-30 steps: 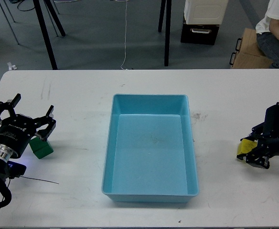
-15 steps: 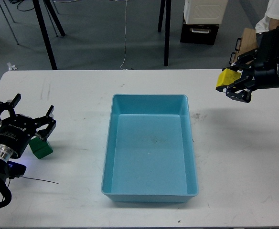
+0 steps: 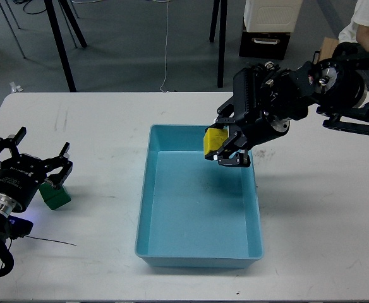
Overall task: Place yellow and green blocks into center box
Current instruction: 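Lift the yellow cube and carry it into the blue tray, releasing it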
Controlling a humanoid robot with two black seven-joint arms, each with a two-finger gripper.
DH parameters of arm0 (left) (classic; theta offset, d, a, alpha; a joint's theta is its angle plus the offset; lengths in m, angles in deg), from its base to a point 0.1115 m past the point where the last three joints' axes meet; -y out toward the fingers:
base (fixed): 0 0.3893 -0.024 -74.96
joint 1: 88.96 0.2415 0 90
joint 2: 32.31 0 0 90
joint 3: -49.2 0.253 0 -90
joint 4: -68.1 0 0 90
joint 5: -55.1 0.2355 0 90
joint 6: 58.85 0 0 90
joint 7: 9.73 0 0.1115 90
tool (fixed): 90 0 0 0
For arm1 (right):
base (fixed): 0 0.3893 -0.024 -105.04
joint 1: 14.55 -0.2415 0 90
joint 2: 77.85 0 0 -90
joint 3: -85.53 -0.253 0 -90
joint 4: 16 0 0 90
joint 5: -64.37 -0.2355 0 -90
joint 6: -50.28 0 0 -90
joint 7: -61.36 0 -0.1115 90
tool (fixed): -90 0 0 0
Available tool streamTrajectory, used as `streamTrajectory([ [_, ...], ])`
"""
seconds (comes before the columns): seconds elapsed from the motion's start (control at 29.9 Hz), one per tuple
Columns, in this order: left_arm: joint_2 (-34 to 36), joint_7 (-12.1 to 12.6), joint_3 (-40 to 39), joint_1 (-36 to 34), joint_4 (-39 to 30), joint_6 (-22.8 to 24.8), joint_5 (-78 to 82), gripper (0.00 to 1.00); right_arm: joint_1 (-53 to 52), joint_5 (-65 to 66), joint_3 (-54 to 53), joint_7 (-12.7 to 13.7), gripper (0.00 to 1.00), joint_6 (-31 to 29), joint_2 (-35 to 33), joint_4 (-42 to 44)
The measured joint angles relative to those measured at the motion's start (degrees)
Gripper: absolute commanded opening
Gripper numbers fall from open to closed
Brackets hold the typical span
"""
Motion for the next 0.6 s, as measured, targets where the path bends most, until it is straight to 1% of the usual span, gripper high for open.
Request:
streamTrajectory([
  [0.13,0.0,0.0,0.0,0.0,0.0,0.0,0.0,1.0,0.5,-0.3,1.3,0.0,0.14,-0.1,3.5,0.9],
  [0.23,0.0,0.0,0.0,0.1,0.0,0.0,0.0,1.0,0.9,-0.4,2.9,0.0,0.16,-0.1,6.0,1.6],
  [0.33,-0.1,0.0,0.0,0.1,0.0,0.0,0.0,1.0,2.0,-0.8,3.8,0.0,0.22,-0.1,7.7,2.4],
  [0.37,-0.1,0.0,0.0,0.1,0.0,0.0,0.0,1.0,2.4,-1.1,4.0,0.0,0.25,-0.1,8.1,2.5],
  [0.4,-0.1,0.0,0.0,0.1,0.0,0.0,0.0,1.0,2.7,-1.3,4.1,0.0,0.32,-0.1,8.3,2.7],
  [0.54,0.0,0.0,0.0,0.1,0.0,0.0,0.0,1.0,3.7,-1.8,4.2,0.0,0.82,-0.1,8.8,3.0],
  [0.57,0.0,0.0,0.0,0.1,0.0,0.0,0.0,1.0,3.8,-1.9,4.2,0.0,0.93,-0.1,8.9,3.1],
  [0.6,0.0,0.0,0.0,0.1,0.0,0.0,0.0,1.0,3.9,-2.1,4.3,0.0,0.95,-0.1,9.0,3.2],
])
